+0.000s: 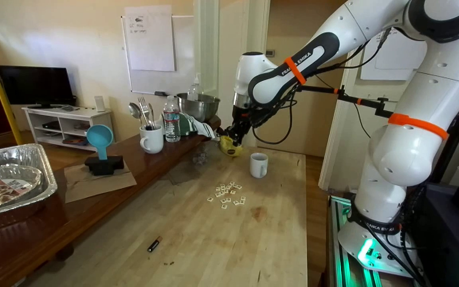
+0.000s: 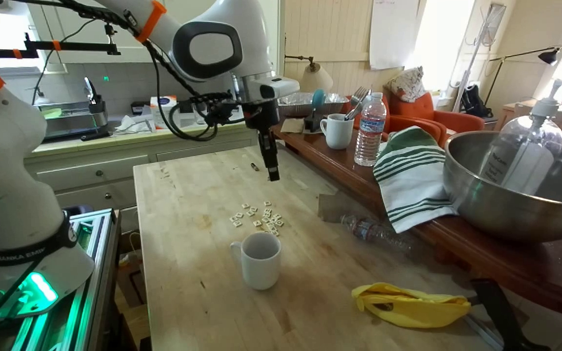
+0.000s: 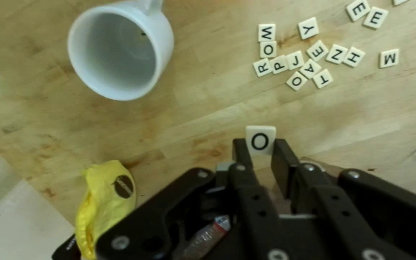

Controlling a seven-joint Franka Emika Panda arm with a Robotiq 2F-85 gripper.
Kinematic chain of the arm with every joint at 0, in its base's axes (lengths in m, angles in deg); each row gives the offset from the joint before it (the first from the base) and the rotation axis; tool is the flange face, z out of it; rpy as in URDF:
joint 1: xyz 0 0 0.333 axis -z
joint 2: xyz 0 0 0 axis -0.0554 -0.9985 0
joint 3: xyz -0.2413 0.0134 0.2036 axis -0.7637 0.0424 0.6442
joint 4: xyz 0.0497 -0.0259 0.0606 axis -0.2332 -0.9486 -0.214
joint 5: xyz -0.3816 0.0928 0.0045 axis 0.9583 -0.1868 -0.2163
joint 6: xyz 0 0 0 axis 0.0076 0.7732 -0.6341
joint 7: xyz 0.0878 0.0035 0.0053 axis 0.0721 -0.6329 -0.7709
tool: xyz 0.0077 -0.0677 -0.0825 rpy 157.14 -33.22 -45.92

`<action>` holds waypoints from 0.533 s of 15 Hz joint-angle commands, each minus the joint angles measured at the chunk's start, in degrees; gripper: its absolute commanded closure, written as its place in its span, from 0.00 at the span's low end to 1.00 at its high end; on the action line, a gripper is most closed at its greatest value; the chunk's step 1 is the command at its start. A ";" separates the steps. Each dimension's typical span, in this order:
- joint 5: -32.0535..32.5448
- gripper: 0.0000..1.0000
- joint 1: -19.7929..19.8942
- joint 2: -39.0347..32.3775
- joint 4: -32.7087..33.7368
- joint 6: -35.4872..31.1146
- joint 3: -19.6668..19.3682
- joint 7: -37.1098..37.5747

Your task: Put the l and o tile letters in the cup

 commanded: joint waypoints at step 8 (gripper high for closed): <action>1.15 0.95 10.66 4.96 -8.87 -1.01 -2.93 1.59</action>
